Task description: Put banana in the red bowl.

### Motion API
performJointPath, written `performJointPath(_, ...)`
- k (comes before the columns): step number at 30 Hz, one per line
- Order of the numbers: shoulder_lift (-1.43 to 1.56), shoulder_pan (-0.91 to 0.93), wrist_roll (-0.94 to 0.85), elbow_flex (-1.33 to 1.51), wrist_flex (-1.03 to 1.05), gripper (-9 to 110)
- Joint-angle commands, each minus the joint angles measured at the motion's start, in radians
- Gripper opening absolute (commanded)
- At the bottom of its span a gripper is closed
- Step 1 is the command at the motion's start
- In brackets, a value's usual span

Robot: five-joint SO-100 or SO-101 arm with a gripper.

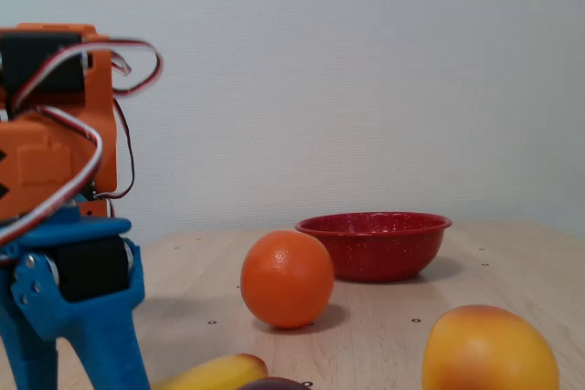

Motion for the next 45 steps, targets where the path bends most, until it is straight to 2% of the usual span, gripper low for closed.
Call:
performJointPath(1,0.041,-0.023,-0.017,-0.095,-0.026,37)
performJointPath(26,-0.052,-0.092,-0.014,-0.129,-0.051,35)
performJointPath(38,-0.055,-0.092,-0.017,-0.126,-0.046,26)
performJointPath(45,-0.055,-0.092,-0.017,-0.126,-0.048,14)
